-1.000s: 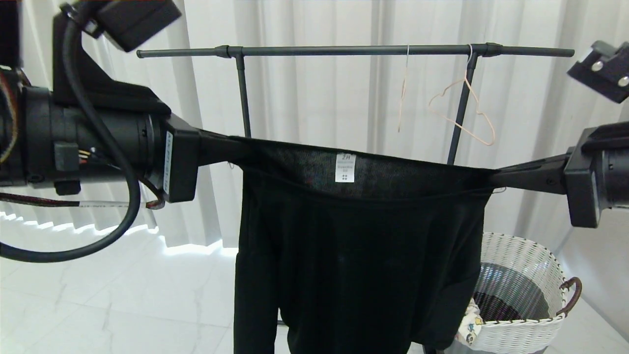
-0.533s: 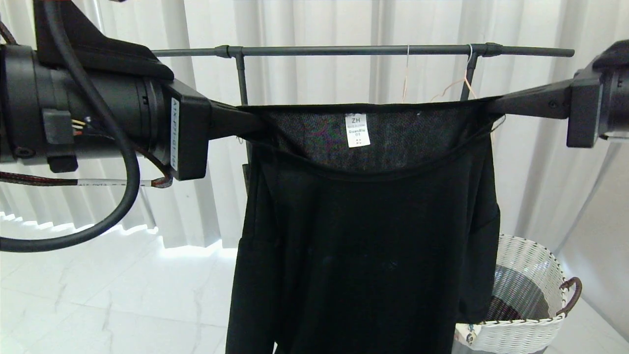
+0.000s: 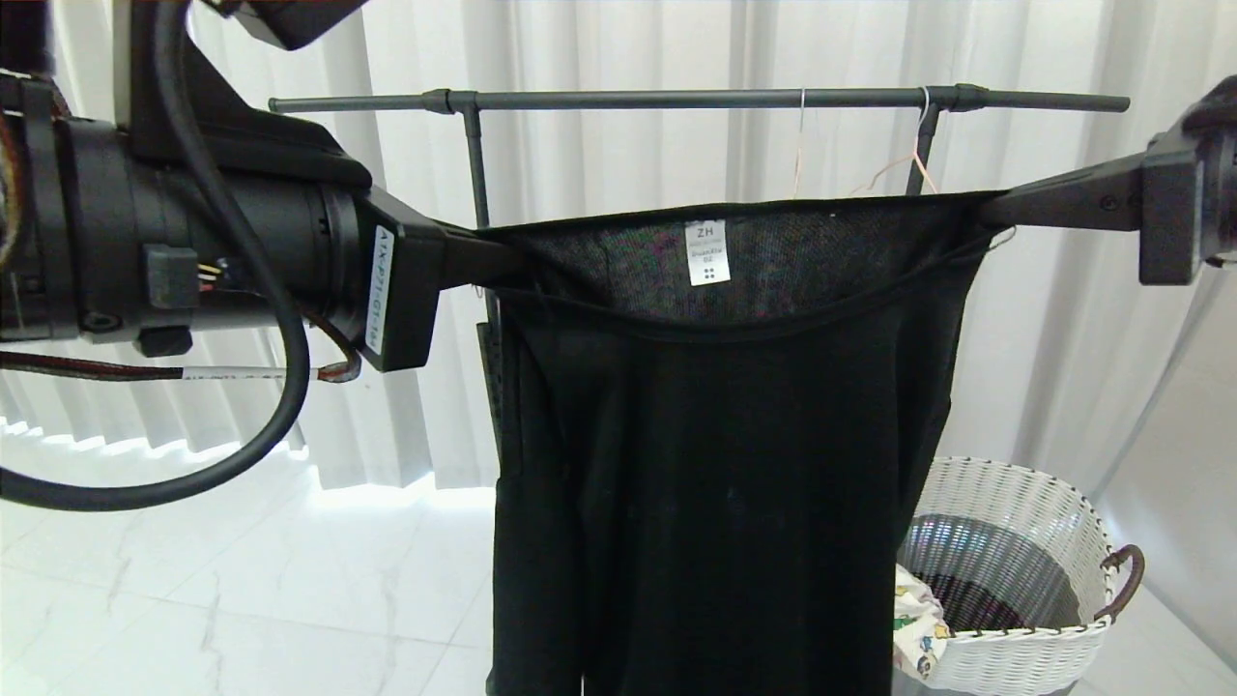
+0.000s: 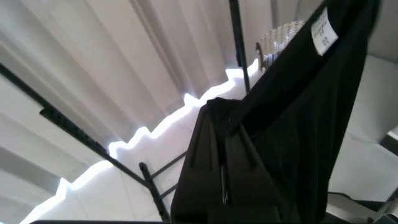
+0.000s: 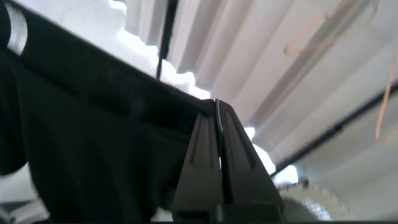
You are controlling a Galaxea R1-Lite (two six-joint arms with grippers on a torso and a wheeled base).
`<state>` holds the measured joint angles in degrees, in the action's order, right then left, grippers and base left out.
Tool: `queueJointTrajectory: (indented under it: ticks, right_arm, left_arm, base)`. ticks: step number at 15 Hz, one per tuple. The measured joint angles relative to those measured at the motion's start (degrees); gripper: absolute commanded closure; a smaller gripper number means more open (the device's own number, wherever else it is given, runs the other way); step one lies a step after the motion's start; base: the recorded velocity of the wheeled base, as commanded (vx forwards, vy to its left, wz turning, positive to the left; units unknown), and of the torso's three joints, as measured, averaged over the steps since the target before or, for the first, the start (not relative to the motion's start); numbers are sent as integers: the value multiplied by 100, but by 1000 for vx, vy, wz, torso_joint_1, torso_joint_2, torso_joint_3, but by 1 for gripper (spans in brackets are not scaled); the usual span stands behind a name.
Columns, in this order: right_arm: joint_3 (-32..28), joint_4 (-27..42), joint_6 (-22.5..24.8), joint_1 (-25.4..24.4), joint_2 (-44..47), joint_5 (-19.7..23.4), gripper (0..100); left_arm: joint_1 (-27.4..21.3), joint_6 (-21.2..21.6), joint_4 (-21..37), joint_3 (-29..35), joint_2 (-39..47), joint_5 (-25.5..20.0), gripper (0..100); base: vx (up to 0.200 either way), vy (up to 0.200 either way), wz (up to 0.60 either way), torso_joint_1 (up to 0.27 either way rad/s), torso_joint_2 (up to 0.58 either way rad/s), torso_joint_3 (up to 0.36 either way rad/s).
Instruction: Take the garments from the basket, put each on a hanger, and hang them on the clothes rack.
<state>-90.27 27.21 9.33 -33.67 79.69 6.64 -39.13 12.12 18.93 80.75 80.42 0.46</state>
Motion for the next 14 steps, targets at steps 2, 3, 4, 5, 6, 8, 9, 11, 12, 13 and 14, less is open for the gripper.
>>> queueJointTrajectory:
  ticks: [2,3,4,5,6,8,9,11,12,13,14]
  right_arm:
    - [20,596,4,29,-235,33,100]
    - [67,847,4,-34,-375,85,100]
    - [160,1007,2,-180,-527,143,100]
    - [284,1133,0,-395,-684,172,100]
    - [383,1242,-7,-640,-819,183,100]
    - [549,1348,-11,-1045,-998,169,100]
    - [610,1357,-11,-1167,-1053,167,100]
    - [660,1357,-11,-1267,-1119,165,100]
    - [667,1354,-11,-1302,-1134,162,100]
    - [670,1357,-7,-1324,-1147,161,100]
    - [675,1357,-5,-1337,-1158,158,100]
  left_arm:
    - [-4,9,-5,141,135,5,100]
    - [-13,9,-2,251,249,0,100]
    - [-39,2,-7,389,384,-11,100]
    - [-52,-2,-2,519,527,-111,100]
    - [-67,-7,-2,596,635,-315,100]
    - [-74,-11,4,660,753,-599,100]
    - [-74,-16,6,670,786,-678,100]
    - [-74,-24,4,679,824,-708,100]
    - [-72,-46,4,675,835,-711,100]
    - [-69,-52,4,666,844,-717,100]
    - [-69,-52,2,666,852,-730,100]
  base:
    - [0,0,0,0,0,0]
    - [0,0,0,0,0,0]
    - [0,0,0,0,0,0]
    - [0,0,0,0,0,0]
    - [0,0,0,0,0,0]
    - [0,0,0,0,0,0]
    - [0,0,0,0,0,0]
    - [0,0,0,0,0,0]
    - [0,0,0,0,0,0]
    - [0,0,0,0,0,0]
    - [0,0,0,0,0,0]
